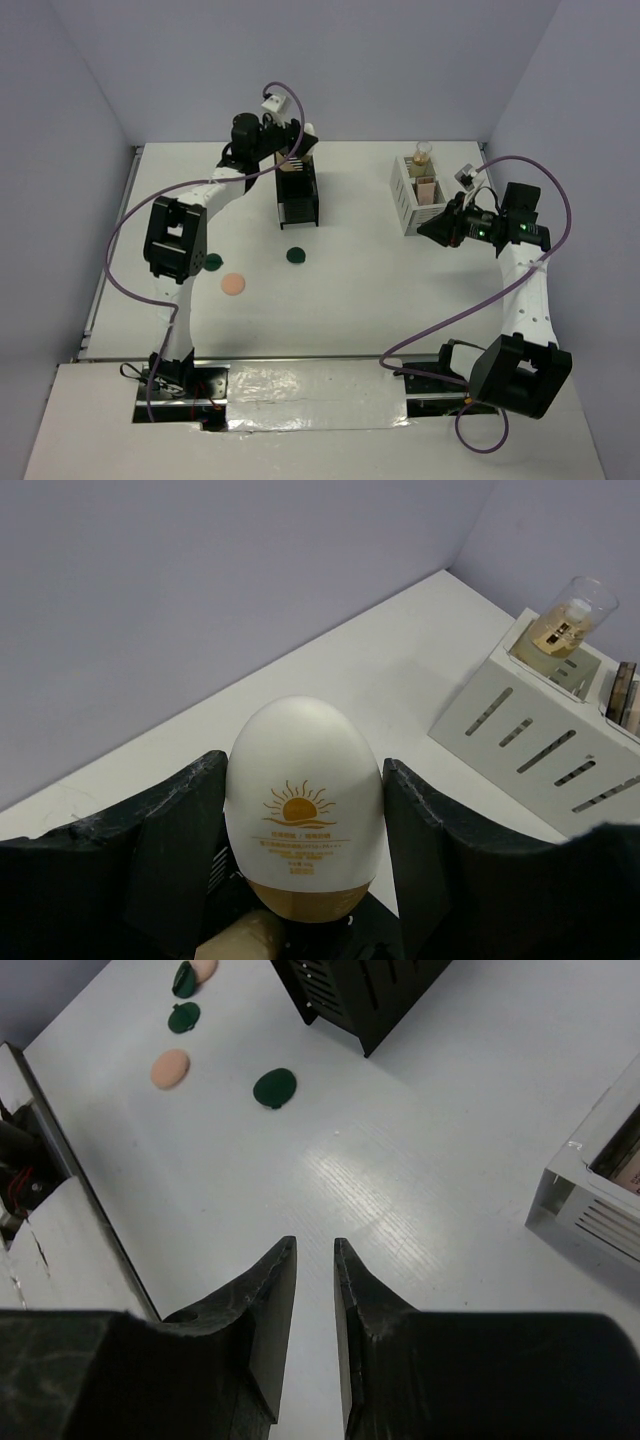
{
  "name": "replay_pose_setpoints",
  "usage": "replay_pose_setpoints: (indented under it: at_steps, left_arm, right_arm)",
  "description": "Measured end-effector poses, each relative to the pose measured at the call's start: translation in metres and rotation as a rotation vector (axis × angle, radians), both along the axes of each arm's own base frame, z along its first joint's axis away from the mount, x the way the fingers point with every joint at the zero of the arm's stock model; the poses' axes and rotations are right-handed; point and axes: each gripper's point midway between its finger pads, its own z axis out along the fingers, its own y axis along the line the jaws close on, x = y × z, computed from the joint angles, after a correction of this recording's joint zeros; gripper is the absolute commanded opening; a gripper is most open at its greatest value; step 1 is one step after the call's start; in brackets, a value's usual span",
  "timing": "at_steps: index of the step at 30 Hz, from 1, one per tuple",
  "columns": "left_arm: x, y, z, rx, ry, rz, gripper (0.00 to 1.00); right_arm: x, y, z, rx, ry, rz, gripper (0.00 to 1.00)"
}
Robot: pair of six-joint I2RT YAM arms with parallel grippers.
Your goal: Organize the makeup
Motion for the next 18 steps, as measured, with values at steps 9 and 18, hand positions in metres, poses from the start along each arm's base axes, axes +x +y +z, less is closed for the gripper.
replay_pose_setpoints:
  at_steps: [9, 18]
  left_arm:
    - [0.011, 0.031, -0.017, 0.008, -0.005, 0.06, 0.09]
    - [0.015, 0.037, -0.019, 0.008, -0.006, 0.087, 0.57]
  right_arm:
    - [0.0, 0.0, 0.0, -0.001, 0.0, 0.0, 0.34]
    - [-0.001, 0.002, 0.001, -0.002, -0.002, 0.008, 0.49]
